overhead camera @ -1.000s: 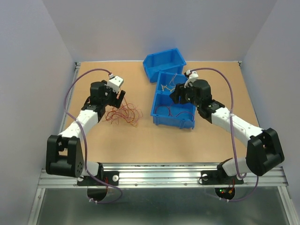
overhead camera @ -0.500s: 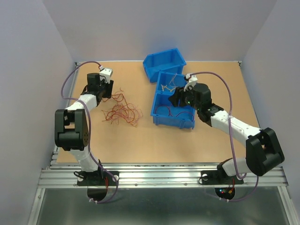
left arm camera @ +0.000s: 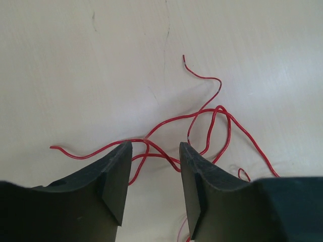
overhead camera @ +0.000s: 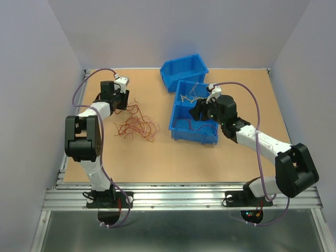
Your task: Untangle the cables
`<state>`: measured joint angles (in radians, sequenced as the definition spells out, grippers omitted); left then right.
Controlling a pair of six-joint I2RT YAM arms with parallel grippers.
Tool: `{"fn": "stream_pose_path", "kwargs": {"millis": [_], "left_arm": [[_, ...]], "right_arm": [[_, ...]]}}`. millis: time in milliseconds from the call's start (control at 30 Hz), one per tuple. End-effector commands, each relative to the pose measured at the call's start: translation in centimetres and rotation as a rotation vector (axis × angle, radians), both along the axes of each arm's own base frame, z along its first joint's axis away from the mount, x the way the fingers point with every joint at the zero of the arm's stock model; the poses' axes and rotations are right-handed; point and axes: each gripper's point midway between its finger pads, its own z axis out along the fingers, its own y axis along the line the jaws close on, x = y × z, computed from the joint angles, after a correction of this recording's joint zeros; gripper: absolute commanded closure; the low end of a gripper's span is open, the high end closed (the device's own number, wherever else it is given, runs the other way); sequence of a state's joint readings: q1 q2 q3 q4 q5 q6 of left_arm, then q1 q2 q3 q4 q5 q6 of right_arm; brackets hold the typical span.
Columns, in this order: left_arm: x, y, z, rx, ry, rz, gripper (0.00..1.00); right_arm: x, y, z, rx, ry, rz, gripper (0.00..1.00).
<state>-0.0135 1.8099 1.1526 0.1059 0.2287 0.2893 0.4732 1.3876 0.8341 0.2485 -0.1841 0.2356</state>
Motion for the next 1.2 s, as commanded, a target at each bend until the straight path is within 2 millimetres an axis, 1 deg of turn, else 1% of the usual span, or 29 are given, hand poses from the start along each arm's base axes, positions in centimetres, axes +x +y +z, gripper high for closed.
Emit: {"fn": "stream_pose_path", "kwargs": {"millis": [0,67,133,167,233,300,333,400,433,500,533,567,600,667,700,733,767,800,833,867,900,933,967,1000,1033,1067,1100,1133,1167], "left_arm": [[0.6,-0.5,0.7,-0.015,-0.003,-0.017,0.55],[0.4,-0.7,0.4,-0.022,0.01,-0.033,0.6],[0.4,-0.8,0.3,-0.023,0.012,-0.038,0.75],[0.4,-0.9,0.5,-0.027,0.008,-0.041,1.0],[0.3,-1.2,1.2,-0.031,-0.006,-0.06,1.0],[0.0,-1.8,2.4,-0.047,-0.032,-0.101,1.0],[-0.1,-1.8,2.9,-0.039,-0.045,-0.108,1.0],[-0.9,-2.6,4.8,-0.048,-0.087,-0.166,1.0],[-1.5,-3.2,6.3,-0.064,-0.12,-0.204,1.0],[-2.2,-3.8,7.9,-0.068,-0.161,-0.248,1.0],[-2.7,-4.3,8.9,-0.081,-0.184,-0.277,1.0],[-3.4,-4.5,11.0,-0.08,-0.231,-0.289,1.0],[-3.8,-4.7,12.1,-0.08,-0.258,-0.3,1.0],[-4.4,-4.7,14.6,-0.071,-0.317,-0.302,1.0],[-5.2,-4.9,17.4,-0.06,-0.383,-0.307,1.0],[-5.8,-5.0,18.7,-0.051,-0.416,-0.315,1.0],[-6.9,-5.0,21.2,-0.043,-0.472,-0.323,1.0],[-7.6,-5.5,22.2,-0.041,-0.495,-0.341,1.0],[-8.4,-6.0,23.4,-0.045,-0.517,-0.37,1.0],[-9.7,-6.3,25.4,-0.036,-0.549,-0.39,1.0],[-10.3,-6.4,26.6,-0.041,-0.571,-0.399,1.0],[-11.0,-6.8,27.6,-0.05,-0.59,-0.408,1.0],[-12.1,-7.0,30.0,-0.055,-0.641,-0.409,1.0],[-12.6,-7.2,30.9,-0.06,-0.661,-0.415,1.0],[-13.1,-7.5,31.8,-0.066,-0.675,-0.419,1.0],[-13.9,-7.9,33.5,-0.07,-0.71,-0.433,1.0],[-14.3,-8.3,34.3,-0.077,-0.722,-0.443,1.0],[-14.7,-8.6,34.6,-0.083,-0.715,-0.45,1.0],[-15.2,-9.3,35.8,-0.098,-0.729,-0.47,1.0]], "right_arm": [[-0.3,0.3,1.3,0.033,-0.06,0.006,0.41],[-0.3,0.2,1.1,0.03,-0.059,0.004,0.41],[-0.3,0.1,0.9,0.024,-0.057,0.0,0.41],[-0.4,0.0,0.9,0.024,-0.057,0.0,0.41],[-0.6,0.0,0.9,0.024,-0.057,0.007,0.41],[-0.9,0.4,1.0,0.03,-0.062,0.039,0.41],[-1.1,0.6,1.1,0.034,-0.069,0.056,0.41],[-1.8,1.4,1.3,0.046,-0.081,0.118,0.41],[-1.9,1.6,1.5,0.059,-0.102,0.137,0.41],[-2.5,2.6,1.8,0.085,-0.118,0.2,0.42],[-2.6,3.0,2.5,0.108,-0.152,0.227,0.42],[-2.9,3.4,2.7,0.126,-0.157,0.251,0.43],[-3.3,4.2,3.2,0.154,-0.178,0.306,0.43],[-3.9,5.0,3.4,0.184,-0.192,0.365,0.44],[-4.4,5.7,3.6,0.209,-0.195,0.424,0.44],[-4.6,6.1,3.5,0.22,-0.187,0.449,0.44],[-4.7,6.6,3.6,0.229,-0.182,0.474,0.44],[-4.9,7.1,4.3,0.238,-0.199,0.51,0.43],[-4.8,7.6,4.5,0.241,-0.206,0.521,0.43],[-4.9,8.2,4.3,0.24,-0.208,0.54,0.42],[-4.9,8.7,4.6,0.241,-0.217,0.549,0.39],[-4.6,9.3,5.9,0.249,-0.244,0.555,0.38],[-4.7,10.2,6.0,0.252,-0.246,0.569,0.36],[-4.7,10.7,6.6,0.254,-0.264,0.577,0.35],[-5.0,11.6,7.8,0.26,-0.296,0.597,0.35],[-5.0,12.1,8.4,0.262,-0.317,0.601,0.34],[-4.8,12.6,8.5,0.253,-0.336,0.597,0.34],[-4.9,13.2,9.0,0.25,-0.364,0.608,0.33],[-5.2,14.1,9.5,0.246,-0.397,0.621,0.31]]}}
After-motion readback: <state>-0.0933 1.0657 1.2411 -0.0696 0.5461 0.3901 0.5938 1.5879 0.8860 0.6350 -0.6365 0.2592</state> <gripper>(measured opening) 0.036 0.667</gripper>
